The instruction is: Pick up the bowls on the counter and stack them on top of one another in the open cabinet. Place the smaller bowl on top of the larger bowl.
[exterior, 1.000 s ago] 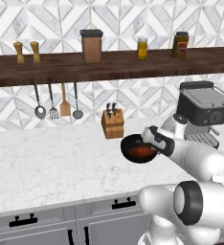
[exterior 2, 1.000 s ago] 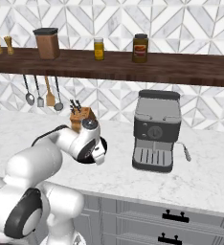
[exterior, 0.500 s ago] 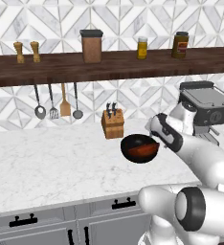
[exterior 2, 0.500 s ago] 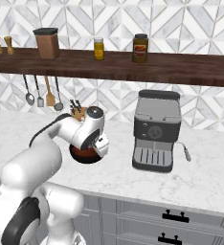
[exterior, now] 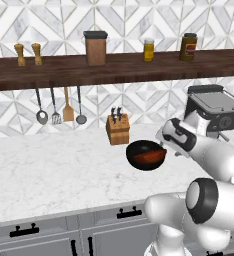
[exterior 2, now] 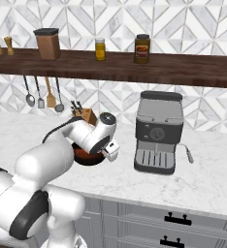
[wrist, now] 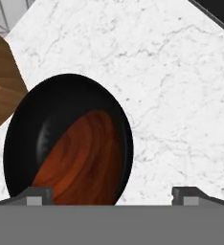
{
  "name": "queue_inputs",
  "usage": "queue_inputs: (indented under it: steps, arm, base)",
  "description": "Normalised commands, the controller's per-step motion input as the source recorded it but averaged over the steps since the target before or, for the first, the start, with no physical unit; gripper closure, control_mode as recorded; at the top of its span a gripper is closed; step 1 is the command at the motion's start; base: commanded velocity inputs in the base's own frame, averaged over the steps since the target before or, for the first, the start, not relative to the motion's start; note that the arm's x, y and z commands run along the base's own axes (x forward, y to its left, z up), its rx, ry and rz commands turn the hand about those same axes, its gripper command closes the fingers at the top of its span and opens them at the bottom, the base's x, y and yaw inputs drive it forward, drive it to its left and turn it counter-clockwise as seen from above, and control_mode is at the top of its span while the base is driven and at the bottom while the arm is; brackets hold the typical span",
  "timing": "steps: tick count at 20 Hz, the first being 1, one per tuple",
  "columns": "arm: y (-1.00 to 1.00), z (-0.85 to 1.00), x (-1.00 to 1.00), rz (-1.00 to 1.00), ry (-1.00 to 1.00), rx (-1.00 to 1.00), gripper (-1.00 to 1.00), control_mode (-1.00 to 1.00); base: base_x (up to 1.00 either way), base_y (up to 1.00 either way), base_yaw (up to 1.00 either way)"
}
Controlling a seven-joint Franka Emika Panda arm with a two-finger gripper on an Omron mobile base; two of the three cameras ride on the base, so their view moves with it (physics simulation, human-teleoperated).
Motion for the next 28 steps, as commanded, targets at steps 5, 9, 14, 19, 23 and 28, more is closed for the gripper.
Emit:
queue_inputs:
  steps: [5, 9, 14, 19, 23, 28]
  arm:
    - [0.09, -0.39, 0.07, 0.03, 0.06, 0.02, -1.00, -1.00]
    - [0.00, -0.63, 0.00, 0.06, 0.13, 0.00, -1.00, -1.00]
    - [0.14, -0.54, 0.06, 0.02, 0.10, 0.00, -1.00, -1.00]
    - [0.13, -0.33, 0.17, 0.02, 0.07, 0.00, -1.00, -1.00]
    - [0.01, 0.00, 0.09, 0.03, 0.00, 0.00, -1.00, -1.00]
    - [0.31, -0.12, 0.07, 0.00, 0.00, 0.00, 1.00, -1.00]
  base:
    - [0.00, 0.00, 0.00]
    - [0.00, 0.00, 0.00]
    - [0.00, 0.00, 0.00]
    - [0.00, 0.00, 0.00]
    - [0.00, 0.00, 0.00]
    - [0.00, 0.00, 0.00]
